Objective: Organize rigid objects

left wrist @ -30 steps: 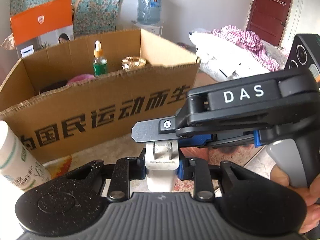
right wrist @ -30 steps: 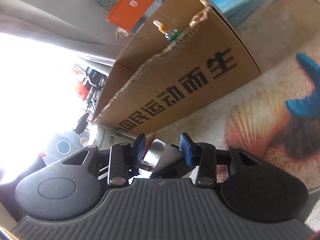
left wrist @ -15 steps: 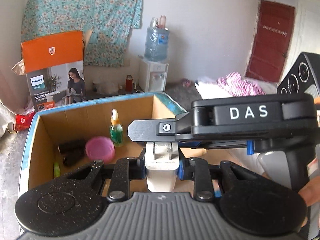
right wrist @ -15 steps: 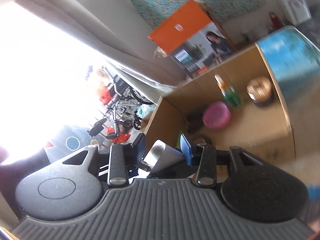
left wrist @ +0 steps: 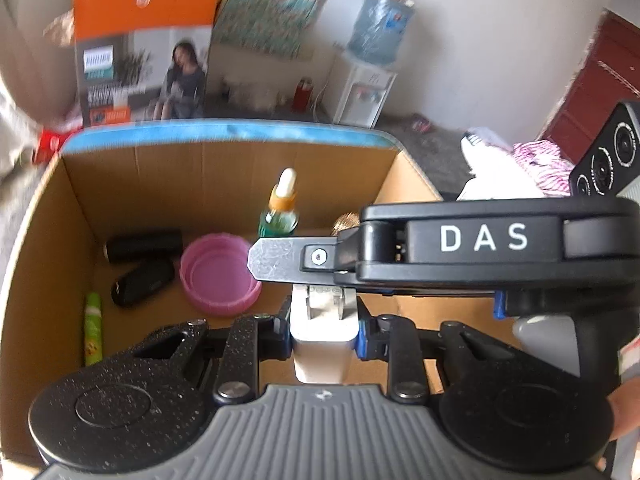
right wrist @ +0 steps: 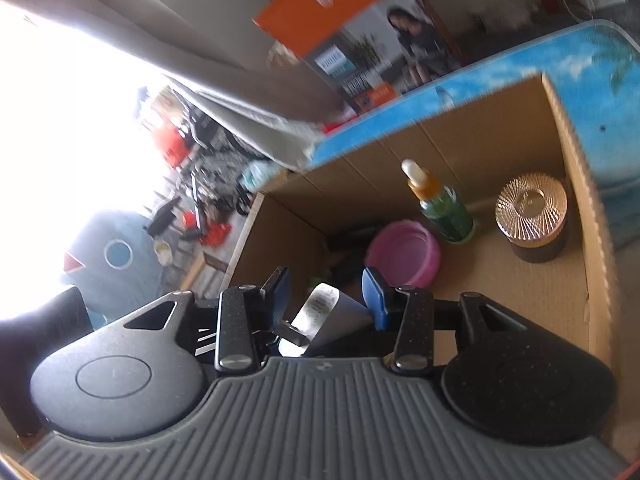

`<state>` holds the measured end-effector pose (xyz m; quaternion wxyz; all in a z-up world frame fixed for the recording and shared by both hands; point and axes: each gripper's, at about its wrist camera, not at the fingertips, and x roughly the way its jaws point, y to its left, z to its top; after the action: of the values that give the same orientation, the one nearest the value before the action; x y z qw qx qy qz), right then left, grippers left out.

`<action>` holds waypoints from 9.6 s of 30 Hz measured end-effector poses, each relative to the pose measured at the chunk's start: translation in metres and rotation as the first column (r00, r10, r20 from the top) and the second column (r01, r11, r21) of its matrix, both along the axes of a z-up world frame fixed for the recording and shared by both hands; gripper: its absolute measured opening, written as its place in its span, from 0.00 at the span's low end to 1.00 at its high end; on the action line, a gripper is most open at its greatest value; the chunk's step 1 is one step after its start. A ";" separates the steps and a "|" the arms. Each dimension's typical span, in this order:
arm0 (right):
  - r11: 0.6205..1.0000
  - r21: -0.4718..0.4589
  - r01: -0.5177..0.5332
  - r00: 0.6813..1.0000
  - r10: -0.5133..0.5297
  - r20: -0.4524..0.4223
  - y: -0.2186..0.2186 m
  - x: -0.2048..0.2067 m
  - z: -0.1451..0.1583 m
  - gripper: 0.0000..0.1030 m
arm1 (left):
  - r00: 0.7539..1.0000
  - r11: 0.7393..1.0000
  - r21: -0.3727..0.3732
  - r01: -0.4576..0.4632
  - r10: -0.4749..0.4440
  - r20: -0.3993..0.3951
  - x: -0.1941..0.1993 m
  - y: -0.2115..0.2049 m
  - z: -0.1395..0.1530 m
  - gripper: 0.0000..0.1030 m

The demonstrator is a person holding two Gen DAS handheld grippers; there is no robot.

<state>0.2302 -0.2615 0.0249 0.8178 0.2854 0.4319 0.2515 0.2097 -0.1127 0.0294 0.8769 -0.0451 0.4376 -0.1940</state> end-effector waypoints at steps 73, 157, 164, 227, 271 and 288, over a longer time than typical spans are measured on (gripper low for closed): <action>0.636 -0.579 -0.511 0.844 0.241 -0.480 0.098 0.042 -0.011 0.49 | 0.966 0.997 -0.060 -0.051 0.064 0.250 -0.136 0.140 0.038 0.94; 0.981 0.073 -0.180 0.905 0.136 0.402 0.088 -0.142 0.140 0.35 | 0.889 0.964 0.161 -0.210 0.120 0.441 -0.156 0.094 0.113 0.52; 0.999 0.032 -0.038 0.906 0.021 0.423 0.014 -0.118 0.155 0.35 | 0.907 0.994 0.096 -0.048 0.003 0.421 -0.111 0.038 0.111 0.52; 0.962 -0.015 0.272 0.930 -0.259 0.261 -0.110 -0.124 0.058 0.44 | 0.968 0.986 0.114 0.123 -0.144 0.204 -0.053 -0.064 0.033 0.85; 0.764 -0.531 0.367 0.921 -0.218 0.322 -0.003 -0.186 0.062 0.99 | 0.962 0.951 0.194 -0.239 0.206 0.178 -0.116 0.048 0.042 1.00; 0.712 -0.518 0.474 0.851 -0.220 0.476 -0.005 -0.195 0.079 0.99 | 0.952 0.940 0.191 -0.283 0.252 0.172 -0.110 0.062 0.042 1.00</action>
<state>0.0354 -0.2669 0.1037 0.9652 0.0245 0.2600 -0.0154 0.0993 -0.0505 0.0717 0.9243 0.0045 0.3807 -0.0272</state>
